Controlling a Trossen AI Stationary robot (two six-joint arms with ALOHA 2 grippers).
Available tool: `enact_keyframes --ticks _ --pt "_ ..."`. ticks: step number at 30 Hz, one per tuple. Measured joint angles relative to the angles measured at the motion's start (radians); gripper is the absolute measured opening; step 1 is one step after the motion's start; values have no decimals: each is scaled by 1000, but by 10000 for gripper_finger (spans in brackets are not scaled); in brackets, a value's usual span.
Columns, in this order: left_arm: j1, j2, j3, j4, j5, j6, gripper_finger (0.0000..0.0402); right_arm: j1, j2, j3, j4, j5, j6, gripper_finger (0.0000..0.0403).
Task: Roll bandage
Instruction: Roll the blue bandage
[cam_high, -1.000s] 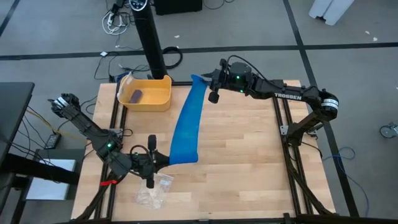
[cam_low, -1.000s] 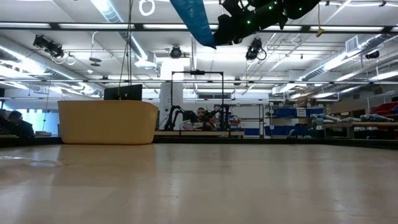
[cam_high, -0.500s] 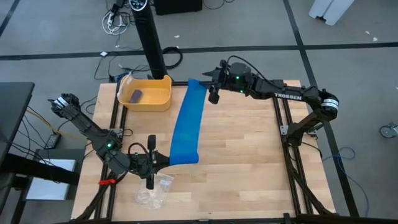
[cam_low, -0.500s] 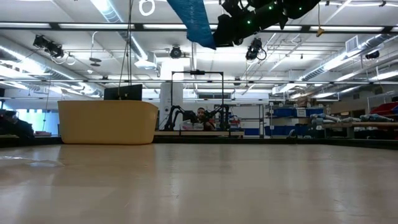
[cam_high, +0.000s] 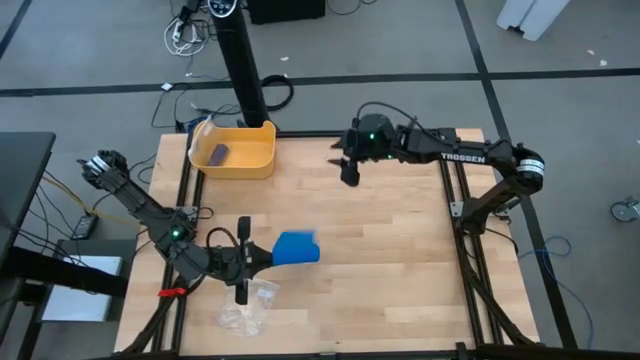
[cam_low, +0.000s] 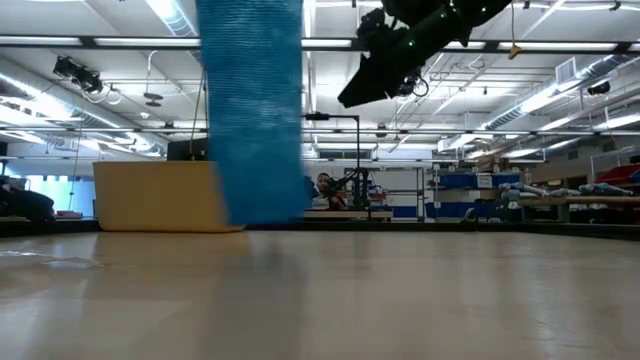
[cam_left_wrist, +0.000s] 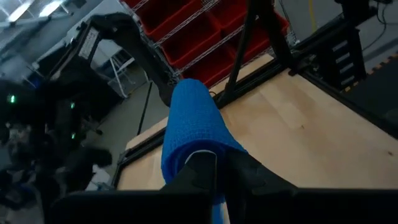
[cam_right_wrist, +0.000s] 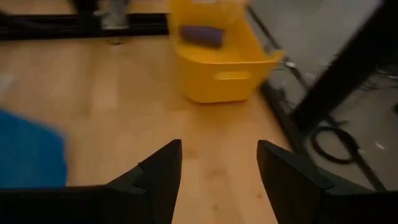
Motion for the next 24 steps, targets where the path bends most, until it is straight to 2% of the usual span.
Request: enact_keyframes --ticks 3,8,14,19,24 --pt "9 -10 0 -1 -1 -45 19 68 -6 0 -34 -62 1 218" --pt "7 -35 32 -4 0 -83 19 242 -6 -10 -57 -68 24 228" --pt "8 -36 102 -46 -1 -85 19 423 -6 -166 264 -58 78 229" --pt "8 -35 139 -60 -1 -83 19 519 -3 -400 706 117 130 229" --pt "12 -35 180 -93 -4 -81 19 545 34 -534 1057 143 198 229"
